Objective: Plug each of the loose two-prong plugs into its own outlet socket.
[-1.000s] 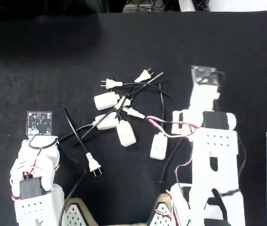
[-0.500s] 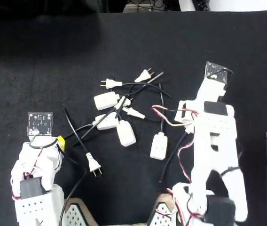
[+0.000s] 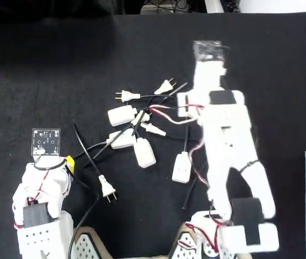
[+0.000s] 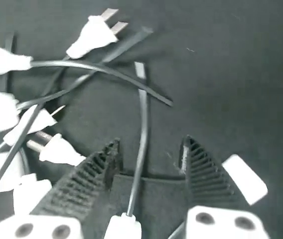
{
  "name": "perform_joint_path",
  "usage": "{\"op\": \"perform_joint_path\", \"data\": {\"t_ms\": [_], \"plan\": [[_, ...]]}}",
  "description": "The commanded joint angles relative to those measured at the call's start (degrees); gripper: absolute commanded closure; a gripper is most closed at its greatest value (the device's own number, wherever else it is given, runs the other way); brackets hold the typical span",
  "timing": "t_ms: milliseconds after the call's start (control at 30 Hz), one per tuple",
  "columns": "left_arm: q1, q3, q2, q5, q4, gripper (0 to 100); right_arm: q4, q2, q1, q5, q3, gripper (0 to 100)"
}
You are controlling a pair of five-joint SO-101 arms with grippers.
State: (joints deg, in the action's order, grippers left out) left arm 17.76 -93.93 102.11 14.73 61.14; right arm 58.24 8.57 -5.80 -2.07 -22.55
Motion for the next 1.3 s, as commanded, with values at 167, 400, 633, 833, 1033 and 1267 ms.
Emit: {"op": "perform_joint_path", "data": {"t_ms": [167,400,633,833,1033,1267], "plan": [[0.7,0.2,0.4,0.0,0.2,81,-0.9,-12.7,-5.3,-9.7,10.9,80.9],[0.7,-0.4,0.4,0.2,0.2,81,8.6,-15.9,-9.8,-10.4,13.6,80.9],[0.7,-0.5,0.4,0.2,0.2,81,12.7,-16.4,-16.0,-10.4,14.6,81.0],[0.7,-0.6,0.4,0.2,0.2,81,8.3,-23.1,-15.9,-10.4,15.4,81.0],[0.7,-0.6,0.4,0.2,0.2,81,4.7,-27.3,-15.7,-10.4,15.4,81.1],[0.7,-0.6,0.4,0.2,0.2,81,2.5,-29.1,-16.0,-10.3,15.5,90.4]]}}
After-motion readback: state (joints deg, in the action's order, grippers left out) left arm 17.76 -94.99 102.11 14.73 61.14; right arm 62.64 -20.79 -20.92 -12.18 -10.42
